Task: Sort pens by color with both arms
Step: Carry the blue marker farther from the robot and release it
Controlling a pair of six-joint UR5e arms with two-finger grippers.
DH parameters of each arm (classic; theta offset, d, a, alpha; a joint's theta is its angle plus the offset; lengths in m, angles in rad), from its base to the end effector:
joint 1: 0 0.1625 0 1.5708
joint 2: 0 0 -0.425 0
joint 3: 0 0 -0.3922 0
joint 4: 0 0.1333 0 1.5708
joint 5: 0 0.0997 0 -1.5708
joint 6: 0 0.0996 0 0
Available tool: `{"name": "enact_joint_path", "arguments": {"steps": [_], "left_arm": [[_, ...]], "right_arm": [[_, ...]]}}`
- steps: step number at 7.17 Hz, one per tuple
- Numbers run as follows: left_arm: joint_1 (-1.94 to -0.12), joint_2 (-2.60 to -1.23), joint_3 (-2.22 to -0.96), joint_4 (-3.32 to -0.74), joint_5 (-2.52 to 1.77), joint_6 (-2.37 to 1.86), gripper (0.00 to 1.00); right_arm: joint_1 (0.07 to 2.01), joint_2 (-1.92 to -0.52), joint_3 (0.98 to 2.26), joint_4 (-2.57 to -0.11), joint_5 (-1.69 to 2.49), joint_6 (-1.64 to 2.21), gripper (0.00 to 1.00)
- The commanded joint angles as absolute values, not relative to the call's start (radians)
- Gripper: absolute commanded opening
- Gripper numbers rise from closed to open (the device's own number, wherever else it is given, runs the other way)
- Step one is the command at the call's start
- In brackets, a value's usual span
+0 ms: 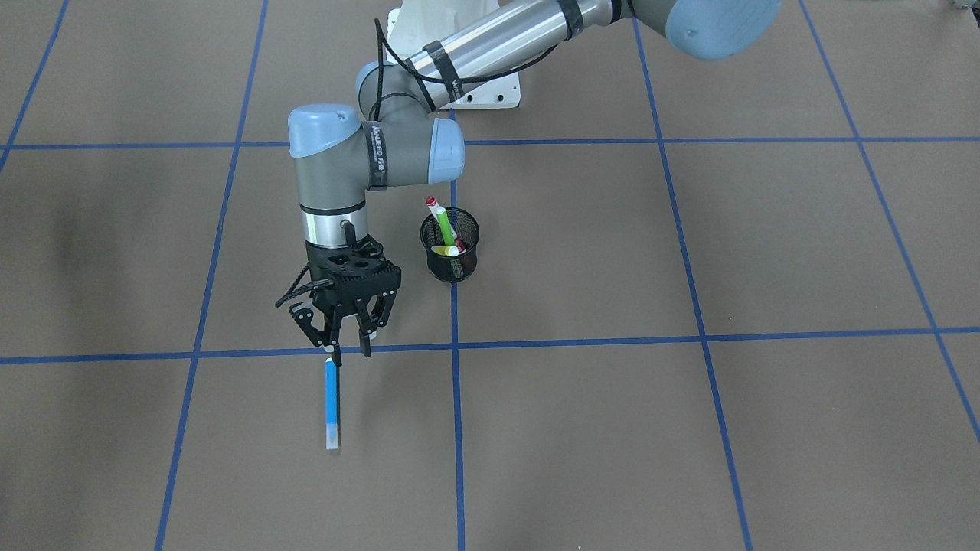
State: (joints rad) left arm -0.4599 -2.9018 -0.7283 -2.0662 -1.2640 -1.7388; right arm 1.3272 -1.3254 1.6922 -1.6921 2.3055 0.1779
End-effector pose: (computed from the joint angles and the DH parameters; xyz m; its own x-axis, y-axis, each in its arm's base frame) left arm 0.7281 -0.5430 0.0489 0.3808 -0.3665 -0.8489 0.7223 0.6911 0.0257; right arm -0.0763 -0.5828 0.4816 0.7115 -0.1652 0.6830 0.1098 0.9862 0.1241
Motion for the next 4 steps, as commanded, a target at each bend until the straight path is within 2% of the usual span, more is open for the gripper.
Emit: {"name": "enact_joint_path", "arguments": {"steps": [1, 2, 4], "left_arm": [[-0.459, -2.902, -0.745, -2.068, -1.266, -1.685, 0.81], [-0.462, -2.901, -0.78, -2.066, -1.278, -1.611, 0.93], [-0.503, -2.881, -0.892, -1.966, -1.406, -1.51, 0.96]], "right_arm": [[1.322, -1.324, 1.694, -1.69, 2.306, 0.179, 1.0], [1.319, -1.313, 1.692, -1.692, 2.306, 0.184, 1.0], [1.306, -1.286, 1.695, -1.692, 2.306, 0.228, 1.0]]}}
